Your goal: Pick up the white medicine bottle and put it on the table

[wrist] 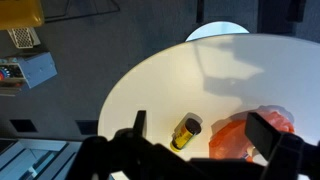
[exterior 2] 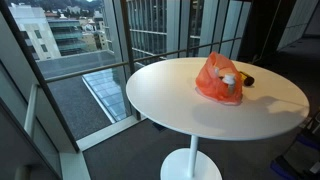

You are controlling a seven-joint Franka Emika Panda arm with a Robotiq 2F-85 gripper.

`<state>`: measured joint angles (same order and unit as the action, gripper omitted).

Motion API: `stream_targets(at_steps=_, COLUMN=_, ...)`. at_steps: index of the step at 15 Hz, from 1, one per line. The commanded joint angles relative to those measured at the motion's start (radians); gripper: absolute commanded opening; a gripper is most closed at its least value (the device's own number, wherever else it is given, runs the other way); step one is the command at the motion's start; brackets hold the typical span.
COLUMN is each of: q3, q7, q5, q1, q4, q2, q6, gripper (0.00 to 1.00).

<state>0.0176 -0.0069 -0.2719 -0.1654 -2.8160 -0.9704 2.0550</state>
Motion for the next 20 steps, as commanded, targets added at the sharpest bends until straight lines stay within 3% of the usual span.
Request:
stream_targets(at_steps=1, q3=0.006, q7=0.005, q5=-0.006, q1=0.008, q4=0.003, q2=0.001, q6=-0.005, gripper=1.0)
stream_targets(at_steps=9, q3=0.006, q7=0.005, q5=-0.006, q1=0.008, q4=0.003, q2=0.003, q6=-0.005, gripper=1.0)
stream_targets(at_steps=20, q3=-0.042, q7=0.125, q5=0.045, q1=0.048, q4=0.069, q2=0.18, q6=0.117, gripper=1.0)
